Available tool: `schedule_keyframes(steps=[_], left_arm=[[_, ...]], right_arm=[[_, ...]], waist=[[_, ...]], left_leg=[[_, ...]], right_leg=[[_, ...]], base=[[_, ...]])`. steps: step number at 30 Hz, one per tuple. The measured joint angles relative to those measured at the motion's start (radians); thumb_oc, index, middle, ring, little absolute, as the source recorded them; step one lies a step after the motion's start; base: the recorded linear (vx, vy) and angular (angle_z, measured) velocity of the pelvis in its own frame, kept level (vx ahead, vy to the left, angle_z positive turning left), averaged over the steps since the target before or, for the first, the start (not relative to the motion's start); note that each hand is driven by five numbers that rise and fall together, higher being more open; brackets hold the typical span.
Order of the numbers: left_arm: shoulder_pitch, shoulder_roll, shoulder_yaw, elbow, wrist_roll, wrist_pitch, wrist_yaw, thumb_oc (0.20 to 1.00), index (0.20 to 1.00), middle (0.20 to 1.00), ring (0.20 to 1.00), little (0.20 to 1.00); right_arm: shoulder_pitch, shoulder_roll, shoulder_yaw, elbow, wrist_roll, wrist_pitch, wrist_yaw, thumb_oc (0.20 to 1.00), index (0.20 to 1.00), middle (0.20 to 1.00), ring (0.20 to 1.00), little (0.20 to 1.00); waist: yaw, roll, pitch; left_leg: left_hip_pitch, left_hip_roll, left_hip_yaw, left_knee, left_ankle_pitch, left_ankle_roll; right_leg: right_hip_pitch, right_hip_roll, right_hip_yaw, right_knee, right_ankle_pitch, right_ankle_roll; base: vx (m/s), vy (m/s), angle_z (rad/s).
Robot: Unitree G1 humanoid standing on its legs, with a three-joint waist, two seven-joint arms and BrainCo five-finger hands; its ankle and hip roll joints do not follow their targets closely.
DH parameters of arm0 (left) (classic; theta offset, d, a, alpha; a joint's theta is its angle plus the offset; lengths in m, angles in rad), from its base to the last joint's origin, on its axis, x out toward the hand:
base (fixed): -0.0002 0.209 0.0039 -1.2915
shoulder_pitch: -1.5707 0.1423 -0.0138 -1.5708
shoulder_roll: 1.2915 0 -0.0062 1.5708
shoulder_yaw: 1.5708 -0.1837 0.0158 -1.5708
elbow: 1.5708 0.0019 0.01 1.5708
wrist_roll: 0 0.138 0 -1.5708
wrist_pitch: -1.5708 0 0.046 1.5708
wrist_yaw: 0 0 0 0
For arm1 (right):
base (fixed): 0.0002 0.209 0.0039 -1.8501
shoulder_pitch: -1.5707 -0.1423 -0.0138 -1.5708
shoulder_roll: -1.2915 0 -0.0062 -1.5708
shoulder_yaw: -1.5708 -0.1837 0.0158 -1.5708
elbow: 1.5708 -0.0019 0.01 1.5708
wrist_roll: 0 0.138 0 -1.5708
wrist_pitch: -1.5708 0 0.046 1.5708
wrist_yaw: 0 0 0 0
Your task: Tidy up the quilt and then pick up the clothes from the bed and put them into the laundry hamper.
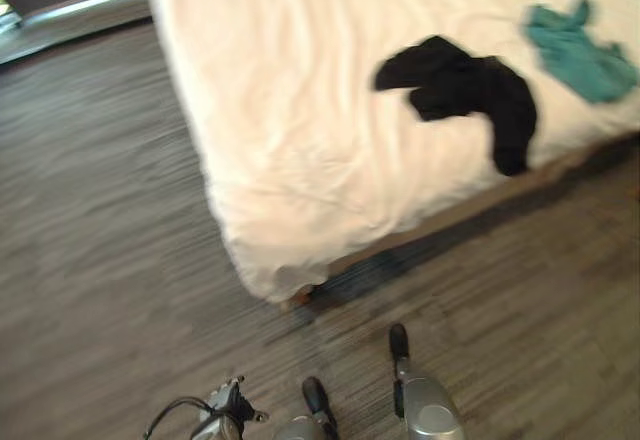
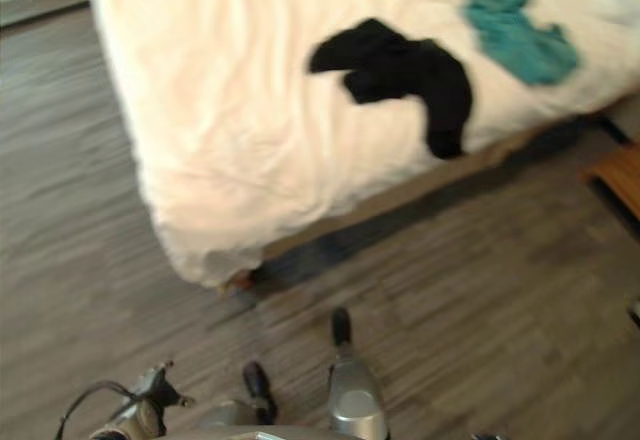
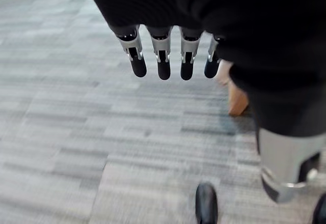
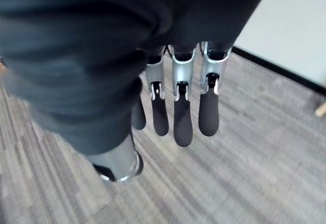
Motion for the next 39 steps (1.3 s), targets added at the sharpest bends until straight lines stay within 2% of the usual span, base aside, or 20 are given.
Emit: schedule_keyframes(steps=[2,3,7,9,11,13,14,18,20,22,23,24,25,26,28,33,34,37,38,39], left_arm=[[-0.024,0.010,-0.004,-0.025,-0.001,0.001,0.001,1.000,1.000,1.000,1.000,1.000],[-0.026,0.012,-0.002,-0.029,0.001,-0.005,0.000,1.000,1.000,1.000,1.000,1.000],[-0.002,-0.026,-0.002,-0.024,0.001,-0.019,-0.003,1.000,1.000,1.000,1.000,1.000],[0.006,0.003,-0.003,-0.007,0.001,-0.015,-0.002,1.000,1.000,1.000,1.000,1.000],[0.042,-0.020,-0.023,-0.045,0.001,-0.019,-0.004,1.000,1.000,1.000,1.000,1.000],[0.058,-0.048,-0.022,-0.072,-0.010,-0.027,0.013,1.000,1.000,1.000,1.000,1.000],[0.036,-0.066,-0.014,-0.067,-0.011,-0.027,0.022,1.000,1.000,1.000,1.000,1.000],[-0.026,-0.067,-0.002,-0.064,-0.020,-0.048,0.053,1.000,1.000,1.000,1.000,1.000],[-0.025,-0.079,-0.013,-0.055,-0.020,-0.048,0.049,1.000,1.000,1.000,1.000,1.000],[-0.004,-0.083,-0.016,-0.042,-0.018,-0.045,0.034,1.000,1.000,1.000,1.000,1.000],[0.001,-0.088,-0.021,-0.039,-0.018,-0.042,0.031,1.000,1.000,1.000,1.000,1.000],[0.012,-0.087,-0.046,-0.027,-0.017,-0.038,0.026,1.000,1.000,1.000,1.000,1.000],[-0.003,-0.081,-0.066,-0.030,-0.008,-0.029,0.024,1.000,1.000,1.000,1.000,1.000],[-0.004,-0.053,-0.104,-0.035,0.004,-0.020,0.018,1.000,1.000,1.000,1.000,1.000],[-0.007,-0.061,-0.105,-0.051,0.033,-0.020,0.015,1.000,1.000,1.000,1.000,1.000],[-0.050,-0.043,-0.087,-0.055,0.041,-0.019,0.006,1.000,1.000,1.000,1.000,1.000],[-0.045,-0.042,-0.095,-0.045,0.055,-0.019,0.002,1.000,1.000,1.000,1.000,1.000],[0.014,-0.044,-0.118,-0.031,0.119,-0.021,-0.014,1.000,1.000,1.000,1.000,1.000],[0.024,-0.051,-0.106,-0.014,0.118,-0.022,-0.017,1.000,1.000,1.000,1.000,1.000],[0.026,-0.055,-0.103,-0.013,0.118,-0.022,-0.021,1.000,1.000,1.000,1.000,1.000]], right_arm=[[-0.008,0.060,0.072,-0.018,-0.041,0.000,0.006,1.000,1.000,1.000,1.000,1.000],[-0.005,0.080,0.084,-0.036,-0.059,-0.001,0.010,1.000,1.000,1.000,1.000,1.000],[-0.035,0.093,0.122,-0.045,-0.081,-0.015,0.011,1.000,1.000,1.000,1.000,1.000],[-0.096,0.113,0.196,-0.040,-0.134,-0.016,0.012,1.000,1.000,1.000,1.000,1.000],[-0.116,0.059,0.276,-0.111,-0.178,-0.025,0.007,1.000,1.000,1.000,1.000,1.000],[-0.191,0.031,0.329,-0.114,-0.231,-0.029,-0.001,1.000,1.000,1.000,1.000,1.000],[-0.198,0.030,0.323,-0.124,-0.244,-0.037,-0.003,1.000,1.000,1.000,1.000,1.000],[-0.128,0.036,0.327,-0.077,-0.270,-0.017,-0.010,1.000,1.000,1.000,1.000,1.000],[-0.119,0.036,0.311,-0.001,-0.270,-0.010,-0.008,1.000,1.000,1.000,1.000,1.000],[-0.088,0.035,0.307,0.006,-0.269,-0.009,0.001,1.000,1.000,1.000,1.000,1.000],[-0.084,0.026,0.310,0.005,-0.269,-0.010,0.002,1.000,1.000,1.000,1.000,1.000],[-0.080,0.021,0.309,-0.003,-0.269,-0.011,0.002,1.000,1.000,1.000,1.000,1.000],[-0.082,0.036,0.325,-0.020,-0.268,-0.006,0.001,1.000,1.000,1.000,1.000,1.000],[-0.101,0.042,0.305,-0.070,-0.268,-0.006,0.007,1.000,1.000,1.000,1.000,1.000],[-0.115,0.054,0.273,-0.080,-0.265,-0.012,0.006,1.000,1.000,1.000,1.000,1.000],[-0.133,0.084,0.231,-0.070,-0.209,-0.032,0.004,1.000,1.000,1.000,1.000,1.000],[-0.119,0.083,0.228,-0.055,-0.208,-0.031,0.003,1.000,1.000,1.000,1.000,1.000],[-0.130,0.067,0.229,-0.030,-0.216,-0.021,-0.007,1.000,1.000,1.000,1.000,1.000],[-0.125,0.056,0.229,-0.033,-0.221,-0.024,-0.006,1.000,1.000,1.000,1.000,1.000],[-0.122,0.050,0.230,-0.033,-0.224,-0.026,-0.007,1.000,1.000,1.000,1.000,1.000]], waist=[[0.007,0.020,-0.035],[-0.001,0.021,-0.044],[-0.007,0.048,-0.094],[0.062,-0.047,-0.095],[0.087,-0.047,-0.103],[0.145,-0.051,-0.098],[0.134,-0.031,-0.088],[0.098,0.012,-0.092],[0.118,0.026,-0.100],[0.116,0.016,-0.096],[0.112,0.037,-0.091],[0.114,0.076,-0.072],[0.091,0.057,-0.061],[0.084,0.044,-0.049],[0.068,0.049,-0.039],[0.031,0.071,-0.032],[0.023,0.066,-0.031],[0.044,0.091,-0.042],[0.026,0.089,-0.041],[0.021,0.084,-0.041]], left_leg=[[0.025,0.036,0.079,0.000,-0.011,-0.024],[0.034,0.041,0.082,0.000,-0.013,-0.027],[0.104,0.126,0.161,0.149,-0.015,-0.088],[-0.065,0.245,0.059,0.670,0.098,-0.130],[-0.225,0.209,-0.200,0.842,0.050,-0.132],[-0.301,-0.010,-0.416,0.754,-0.042,-0.117],[-0.342,-0.046,-0.422,0.639,-0.040,-0.113],[-0.360,-0.044,-0.427,0.194,0.072,-0.061],[-0.350,-0.041,-0.447,0.089,0.130,-0.023],[-0.306,-0.087,-0.446,0.078,0.181,0.045],[-0.270,-0.096,-0.436,0.082,0.191,0.068],[-0.232,-0.060,-0.395,0.084,0.165,0.083],[-0.211,-0.088,-0.399,0.087,0.128,0.126],[-0.175,-0.086,-0.397,0.056,0.135,0.126],[-0.094,-0.122,-0.391,0.002,0.113,0.144],[-0.070,-0.106,-0.466,0.007,0.045,0.105],[-0.049,-0.097,-0.479,0.007,0.009,0.091],[0.041,-0.024,-0.400,0.008,-0.041,-0.007],[0.053,-0.005,-0.396,0.056,-0.046,-0.025],[0.052,-0.011,-0.392,0.103,-0.044,-0.028]], right_leg=[[-0.038,-0.032,-0.145,0.149,-0.092,-0.001],[-0.039,-0.022,-0.152,0.150,-0.112,-0.003],[0.007,0.120,-0.066,0.126,-0.188,-0.151],[0.052,0.129,0.088,0.084,-0.157,-0.240],[0.101,0.158,0.199,0.025,-0.107,-0.233],[0.125,0.158,0.361,-0.030,-0.068,-0.199],[0.175,0.189,0.376,-0.079,-0.082,-0.173],[0.263,0.266,0.428,-0.109,-0.139,-0.205],[0.275,0.261,0.380,-0.100,-0.179,-0.125],[0.322,0.267,0.385,-0.083,-0.193,-0.161],[0.302,0.296,0.378,0.006,-0.203,-0.148],[0.219,0.340,0.356,0.265,-0.272,-0.077],[0.116,0.328,0.353,0.456,-0.277,-0.072],[-0.033,0.276,0.279,0.744,-0.319,-0.069],[-0.122,0.169,0.323,0.755,-0.346,-0.039],[-0.120,0.154,0.378,0.210,-0.298,0.009],[-0.101,0.147,0.335,0.115,-0.180,-0.010],[0.000,0.137,0.062,0.037,-0.065,-0.049],[0.044,0.153,0.072,0.030,-0.081,-0.117],[0.070,0.155,0.075,0.019,-0.105,-0.110]], base=[[0.17,-0.100,-1.22],[0.29,-0.203,-1.17],[0.29,-0.284,-1.16],[0.16,-0.052,-2.02],[0.17,0.229,-1.81],[0.26,0.189,-2.54],[0.37,0.298,-1.76],[0.35,0.235,-0.74],[0.49,0.258,-0.99],[0.34,0.188,-0.62],[0.23,0.197,-0.44],[0.14,0.145,-0.43],[0.38,0.313,-0.27],[0.23,0.165,-0.02],[0.48,0.165,0.11],[0.50,0.022,0.42],[0.73,-0.008,0.32],[0.42,-0.051,-0.41],[0.59,-0.150,-0.51],[0.39,-0.110,0.05]])
